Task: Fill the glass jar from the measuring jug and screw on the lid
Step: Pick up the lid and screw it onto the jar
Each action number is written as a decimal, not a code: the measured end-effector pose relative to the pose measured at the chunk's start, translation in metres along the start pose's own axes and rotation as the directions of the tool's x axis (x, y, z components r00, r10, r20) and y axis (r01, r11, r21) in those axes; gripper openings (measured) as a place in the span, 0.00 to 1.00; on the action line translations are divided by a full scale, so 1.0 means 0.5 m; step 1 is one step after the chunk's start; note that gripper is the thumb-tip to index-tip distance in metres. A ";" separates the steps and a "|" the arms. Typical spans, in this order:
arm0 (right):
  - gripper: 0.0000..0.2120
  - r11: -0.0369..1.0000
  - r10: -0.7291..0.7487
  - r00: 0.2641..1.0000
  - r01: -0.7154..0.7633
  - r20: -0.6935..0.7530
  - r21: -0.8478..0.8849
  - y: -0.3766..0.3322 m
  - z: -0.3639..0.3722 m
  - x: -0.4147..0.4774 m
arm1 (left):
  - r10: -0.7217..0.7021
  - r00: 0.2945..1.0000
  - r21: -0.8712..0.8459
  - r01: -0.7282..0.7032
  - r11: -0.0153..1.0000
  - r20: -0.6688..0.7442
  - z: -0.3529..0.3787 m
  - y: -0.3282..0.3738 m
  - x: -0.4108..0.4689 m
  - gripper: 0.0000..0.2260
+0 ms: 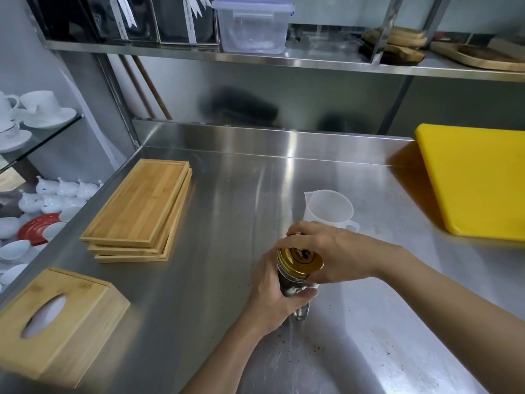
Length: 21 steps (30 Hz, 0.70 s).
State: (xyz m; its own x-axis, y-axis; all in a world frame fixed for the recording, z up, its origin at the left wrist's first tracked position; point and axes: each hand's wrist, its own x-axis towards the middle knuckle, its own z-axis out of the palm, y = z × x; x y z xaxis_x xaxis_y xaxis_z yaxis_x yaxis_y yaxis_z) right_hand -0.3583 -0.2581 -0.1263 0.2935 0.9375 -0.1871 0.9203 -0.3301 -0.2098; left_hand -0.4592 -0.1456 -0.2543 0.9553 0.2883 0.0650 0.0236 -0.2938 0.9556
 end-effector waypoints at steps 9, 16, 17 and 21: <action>0.33 1.000 -0.022 0.996 0.021 0.088 0.012 0.009 -0.028 0.010 | 0.006 1.000 0.005 -0.006 1.000 -0.003 -0.001 0.000 -0.002 0.36; 0.34 0.998 -0.053 0.988 0.056 0.143 -0.016 0.002 -0.029 0.020 | 0.009 1.000 0.033 -0.009 0.999 -0.006 -0.001 0.000 -0.001 0.34; 0.34 0.998 -0.055 0.987 0.058 0.150 -0.015 0.003 -0.029 0.022 | 0.004 1.000 0.032 -0.004 0.999 -0.002 -0.001 0.001 -0.002 0.34; 0.33 0.999 -0.033 0.986 0.038 0.161 -0.024 0.004 -0.030 0.026 | -0.009 1.000 0.026 0.009 1.000 -0.003 -0.002 -0.002 -0.001 0.35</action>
State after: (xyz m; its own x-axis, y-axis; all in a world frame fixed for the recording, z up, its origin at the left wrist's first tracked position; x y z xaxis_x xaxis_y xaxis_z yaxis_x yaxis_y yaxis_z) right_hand -0.3488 -0.2448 -0.1147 0.2174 0.9179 -0.3320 0.9365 -0.2920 -0.1940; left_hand -0.4598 -0.1444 -0.2550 0.9543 0.2932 0.0575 0.0396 -0.3147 0.9484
